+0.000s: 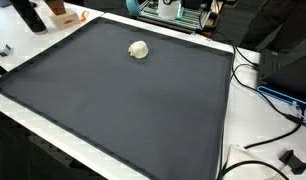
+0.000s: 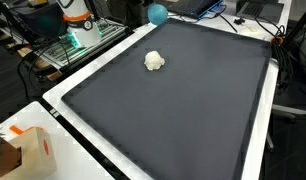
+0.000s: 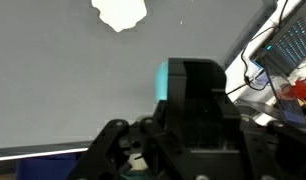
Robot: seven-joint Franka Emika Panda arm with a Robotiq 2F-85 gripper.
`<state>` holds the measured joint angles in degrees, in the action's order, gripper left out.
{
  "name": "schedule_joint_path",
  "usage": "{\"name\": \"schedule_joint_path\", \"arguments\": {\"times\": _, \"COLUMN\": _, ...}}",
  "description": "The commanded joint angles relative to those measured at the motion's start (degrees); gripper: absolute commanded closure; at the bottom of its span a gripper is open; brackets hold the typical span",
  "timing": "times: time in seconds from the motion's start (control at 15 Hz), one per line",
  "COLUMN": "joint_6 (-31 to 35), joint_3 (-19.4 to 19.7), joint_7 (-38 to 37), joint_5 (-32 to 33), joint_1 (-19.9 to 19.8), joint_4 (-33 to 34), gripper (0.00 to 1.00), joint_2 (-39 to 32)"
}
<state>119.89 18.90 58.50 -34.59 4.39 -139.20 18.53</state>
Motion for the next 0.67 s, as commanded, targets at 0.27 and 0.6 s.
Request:
{"name": "schedule_joint_path", "arguments": {"times": 0.27, "joint_6": -12.21, "joint_3": 1.31, "joint_7": 13.76, "joint_5": -14.90, "joint_1": -7.29, "joint_4": 1.77, "gripper": 0.75, "joint_2": -10.65}}
{"name": "schedule_joint_path", "arguments": {"times": 0.6, "joint_6": -18.82, "joint_3": 0.34, "joint_7": 15.41, "joint_5": -20.39, "joint_1": -13.06, "joint_4": 3.51, "gripper": 0.75, "joint_2": -18.33}}
